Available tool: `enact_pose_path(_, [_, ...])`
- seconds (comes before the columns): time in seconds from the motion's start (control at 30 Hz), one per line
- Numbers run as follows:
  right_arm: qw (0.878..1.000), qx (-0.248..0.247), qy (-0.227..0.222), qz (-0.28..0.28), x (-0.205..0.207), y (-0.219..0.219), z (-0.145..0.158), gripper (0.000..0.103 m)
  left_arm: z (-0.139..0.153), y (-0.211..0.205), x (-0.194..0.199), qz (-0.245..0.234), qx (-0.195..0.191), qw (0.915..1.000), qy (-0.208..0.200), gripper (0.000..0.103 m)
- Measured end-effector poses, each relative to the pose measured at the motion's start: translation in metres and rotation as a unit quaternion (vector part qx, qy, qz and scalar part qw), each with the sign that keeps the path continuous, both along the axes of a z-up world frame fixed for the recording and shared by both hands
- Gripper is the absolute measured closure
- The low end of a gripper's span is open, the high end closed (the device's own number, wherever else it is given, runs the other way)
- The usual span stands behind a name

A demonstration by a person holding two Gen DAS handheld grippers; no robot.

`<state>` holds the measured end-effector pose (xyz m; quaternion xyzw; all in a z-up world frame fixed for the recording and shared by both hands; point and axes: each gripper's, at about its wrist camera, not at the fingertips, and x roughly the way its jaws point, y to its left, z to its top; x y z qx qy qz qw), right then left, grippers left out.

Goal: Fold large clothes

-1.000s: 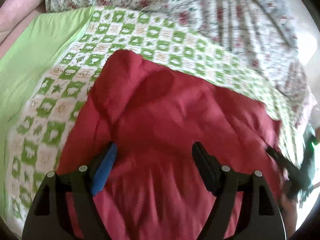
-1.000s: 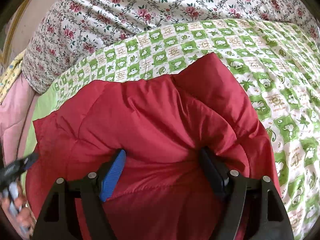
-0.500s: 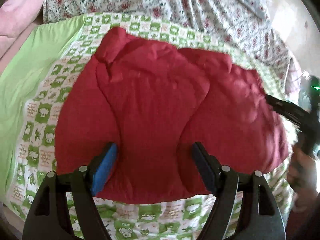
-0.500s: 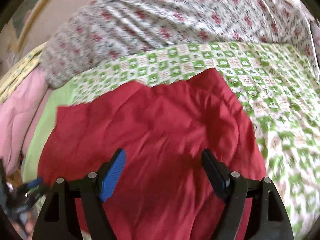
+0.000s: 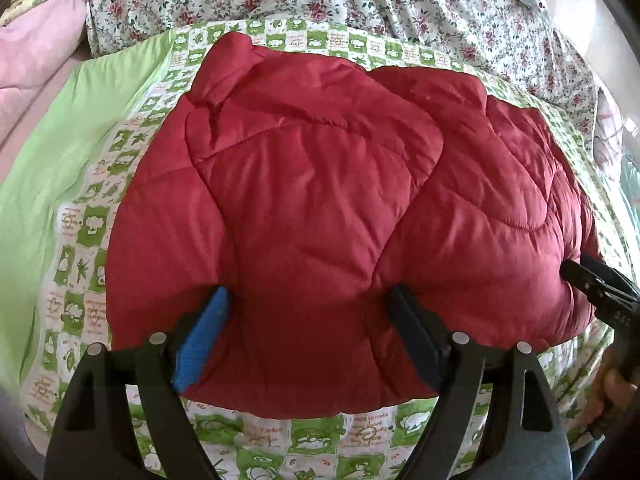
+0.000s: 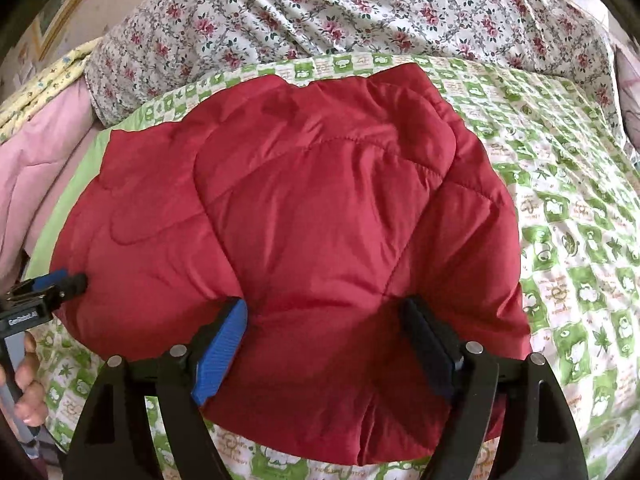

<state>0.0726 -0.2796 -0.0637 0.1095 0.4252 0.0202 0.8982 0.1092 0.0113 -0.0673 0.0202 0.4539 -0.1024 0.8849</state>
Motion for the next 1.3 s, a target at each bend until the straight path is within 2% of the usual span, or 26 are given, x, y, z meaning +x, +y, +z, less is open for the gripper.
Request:
enact_pose_path(0.57, [1.0,0.0,-0.005,-0.006,-0.007,0.002,-0.003,0.021,0.001,-0.003,-0.007,0.002,0.025,0.9997,-0.004,0.018])
enact_pose_path(0.8, [1.0,0.006,0.001,-0.012,-0.01,0.0,-0.002,0.021,0.017,0.0,-0.01,-0.004,0.015,0.9997,-0.017,0.019])
enact_pose_path(0.9, [1.0,0.01,0.003,-0.016,-0.011,0.0,0.014,0.021,0.021,0.002,-0.007,-0.007,0.01,0.9997,-0.021,0.019])
enact_pose_path(1.0, [0.999,0.018,-0.033,-0.007,-0.012,0.0,0.039,0.021,0.025,0.006,0.001,-0.001,0.003,0.9997,-0.025,0.019])
enact_pose_path(1.13, [0.999,0.009,-0.031,0.006,0.013,0.002,0.047,0.019,0.021,0.008,0.018,0.009,0.008,0.9997,-0.019,0.019])
enact_pose_path(1.23, [1.0,0.016,0.01,0.003,0.048,-0.004,0.027,0.019,0.01,0.01,0.033,0.016,0.0,0.9999,0.002,0.018])
enact_pose_path(1.3, [1.0,0.02,0.017,0.0,0.062,-0.01,0.016,0.018,0.008,0.009,0.039,0.018,0.003,0.9998,0.002,0.017])
